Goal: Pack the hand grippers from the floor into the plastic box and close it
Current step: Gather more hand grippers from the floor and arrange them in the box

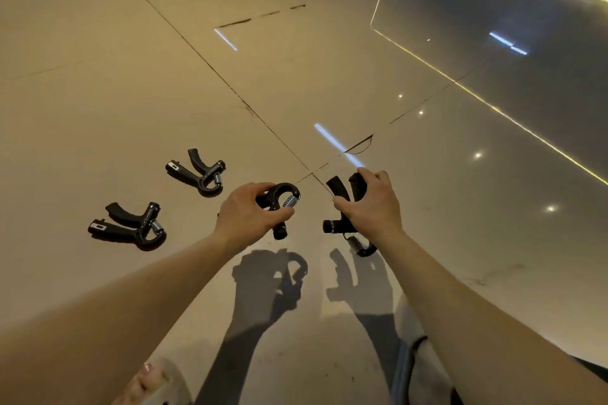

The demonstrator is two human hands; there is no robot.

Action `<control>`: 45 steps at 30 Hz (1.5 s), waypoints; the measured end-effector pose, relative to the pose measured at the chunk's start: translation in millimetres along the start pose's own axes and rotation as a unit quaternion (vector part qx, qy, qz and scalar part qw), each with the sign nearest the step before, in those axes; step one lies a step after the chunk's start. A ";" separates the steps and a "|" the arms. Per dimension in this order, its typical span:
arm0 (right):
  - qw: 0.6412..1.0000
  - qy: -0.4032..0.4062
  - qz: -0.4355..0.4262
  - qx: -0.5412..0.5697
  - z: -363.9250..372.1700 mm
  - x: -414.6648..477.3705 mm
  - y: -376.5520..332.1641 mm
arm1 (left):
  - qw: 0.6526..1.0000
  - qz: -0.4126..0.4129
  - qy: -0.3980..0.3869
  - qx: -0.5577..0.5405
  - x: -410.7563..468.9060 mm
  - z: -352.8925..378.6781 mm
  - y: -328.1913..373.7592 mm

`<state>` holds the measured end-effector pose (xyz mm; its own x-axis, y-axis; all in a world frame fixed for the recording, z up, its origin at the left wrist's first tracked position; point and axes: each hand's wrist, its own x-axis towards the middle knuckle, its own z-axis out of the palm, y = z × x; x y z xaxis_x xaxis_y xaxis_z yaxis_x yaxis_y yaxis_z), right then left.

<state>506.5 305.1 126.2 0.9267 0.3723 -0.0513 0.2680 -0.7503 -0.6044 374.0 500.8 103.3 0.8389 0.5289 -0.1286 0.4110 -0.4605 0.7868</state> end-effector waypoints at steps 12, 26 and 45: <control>0.985 0.149 -0.073 -0.036 -207.0 -193.5 -60.3 | 0.967 0.255 0.018 0.000 -157.9 -73.4 173.2; 0.981 0.179 0.015 -0.069 -360.9 -493.0 -35.8 | 0.898 0.432 -0.081 0.007 -388.9 -68.5 292.5; 0.929 0.299 0.218 -0.033 -446.2 -819.8 115.8 | 0.787 0.531 -0.315 -0.016 -652.8 115.8 393.5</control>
<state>-104.6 -330.8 453.0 0.9264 -0.3288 0.1834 -0.1688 -0.7980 -0.5785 29.4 -108.2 426.9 0.7179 -0.6039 0.3463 -0.6415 -0.3805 0.6661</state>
